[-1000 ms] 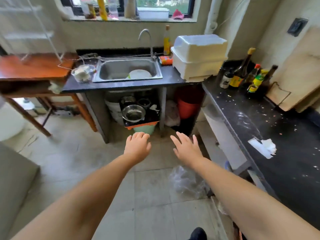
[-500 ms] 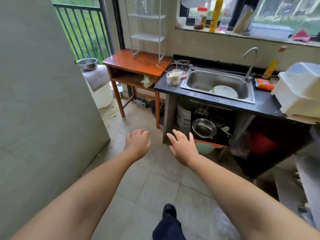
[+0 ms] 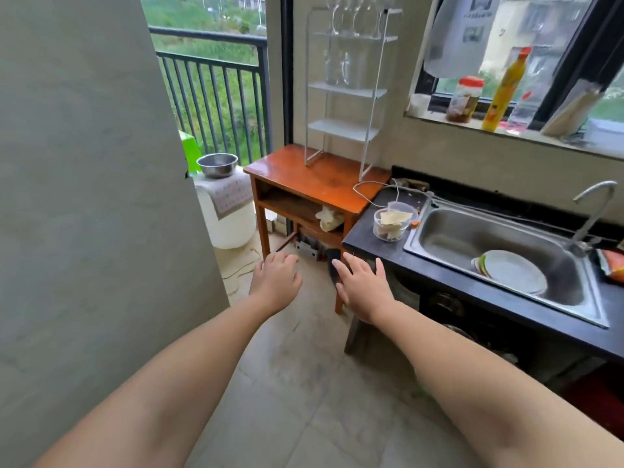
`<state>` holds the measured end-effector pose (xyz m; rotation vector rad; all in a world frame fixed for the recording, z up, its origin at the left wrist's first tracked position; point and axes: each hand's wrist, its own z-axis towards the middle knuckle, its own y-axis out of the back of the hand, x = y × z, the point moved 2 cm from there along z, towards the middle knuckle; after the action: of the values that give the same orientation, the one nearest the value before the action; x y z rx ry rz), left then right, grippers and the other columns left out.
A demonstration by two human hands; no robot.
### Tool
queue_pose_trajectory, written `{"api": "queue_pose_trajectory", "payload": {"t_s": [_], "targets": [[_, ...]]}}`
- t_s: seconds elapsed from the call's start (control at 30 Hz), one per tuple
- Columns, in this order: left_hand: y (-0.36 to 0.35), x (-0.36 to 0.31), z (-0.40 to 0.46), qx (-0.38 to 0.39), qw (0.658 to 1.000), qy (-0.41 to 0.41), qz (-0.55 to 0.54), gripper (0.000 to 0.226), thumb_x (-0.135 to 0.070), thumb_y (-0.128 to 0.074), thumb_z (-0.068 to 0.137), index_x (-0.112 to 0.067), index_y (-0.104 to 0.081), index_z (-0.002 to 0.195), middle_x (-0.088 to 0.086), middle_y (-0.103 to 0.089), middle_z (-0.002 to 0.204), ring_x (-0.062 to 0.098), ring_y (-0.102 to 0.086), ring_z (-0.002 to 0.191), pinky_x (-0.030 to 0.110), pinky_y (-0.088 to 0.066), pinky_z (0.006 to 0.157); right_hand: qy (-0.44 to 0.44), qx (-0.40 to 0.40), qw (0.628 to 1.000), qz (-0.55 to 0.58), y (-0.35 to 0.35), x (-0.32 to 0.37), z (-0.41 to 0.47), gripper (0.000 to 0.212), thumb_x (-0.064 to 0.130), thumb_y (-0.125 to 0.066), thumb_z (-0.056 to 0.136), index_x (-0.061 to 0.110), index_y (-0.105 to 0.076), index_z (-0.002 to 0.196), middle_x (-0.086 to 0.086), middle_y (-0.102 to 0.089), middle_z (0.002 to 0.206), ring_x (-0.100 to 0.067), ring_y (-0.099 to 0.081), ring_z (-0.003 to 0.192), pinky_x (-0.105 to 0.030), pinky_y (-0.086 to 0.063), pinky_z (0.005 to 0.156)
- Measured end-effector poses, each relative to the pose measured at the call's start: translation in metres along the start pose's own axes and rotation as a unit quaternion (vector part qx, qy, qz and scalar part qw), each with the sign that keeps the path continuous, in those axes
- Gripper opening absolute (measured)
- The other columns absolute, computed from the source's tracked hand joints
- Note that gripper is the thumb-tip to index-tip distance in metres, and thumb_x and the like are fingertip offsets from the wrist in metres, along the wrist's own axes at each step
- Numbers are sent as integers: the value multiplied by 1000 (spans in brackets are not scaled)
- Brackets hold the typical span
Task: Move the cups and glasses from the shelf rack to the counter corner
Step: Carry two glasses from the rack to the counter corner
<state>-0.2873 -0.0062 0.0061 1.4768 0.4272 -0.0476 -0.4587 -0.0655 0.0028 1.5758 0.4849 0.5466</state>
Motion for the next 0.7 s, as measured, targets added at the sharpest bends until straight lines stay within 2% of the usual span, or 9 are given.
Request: {"api": "queue_pose_trajectory", "payload": {"t_s": [0.23,0.4,0.57,0.7], "targets": [[36,26,105,-45,999,-14,-14,38,-28,-39,97,-18,-50,132,1,-49,140,22,-39,133,38,-26,112,10,-23,1000,0,24,5,125,53,36,-36,101,26,-21,151,-5,-21,160,-23,-17,149,-57,-9,118],[56,71,203,-67,997,-23,-27,38,-31,-40,96,-19,-51,131,1,-50,139,22,-41,131,40,-30,111,-9,-50,999,8,43,13,224,52,34,-33,102,24,-20,151,-6,-16,161,-24,-14,149,-58,-6,118],[90,104,298,-77,994,-78,-15,39,-29,-40,97,-15,-51,132,4,-50,139,24,-42,131,41,-29,111,-54,-84,995,15,65,20,319,52,33,-33,102,23,-19,151,-7,-17,161,-25,-15,149,-57,-7,118],[113,120,370,-76,988,-129,-22,38,-28,-41,98,-16,-51,132,3,-50,139,23,-42,132,40,-32,110,-66,-125,989,35,91,27,383,50,32,-34,102,21,-23,150,-7,-23,159,-24,-21,147,-51,-16,120]]}}
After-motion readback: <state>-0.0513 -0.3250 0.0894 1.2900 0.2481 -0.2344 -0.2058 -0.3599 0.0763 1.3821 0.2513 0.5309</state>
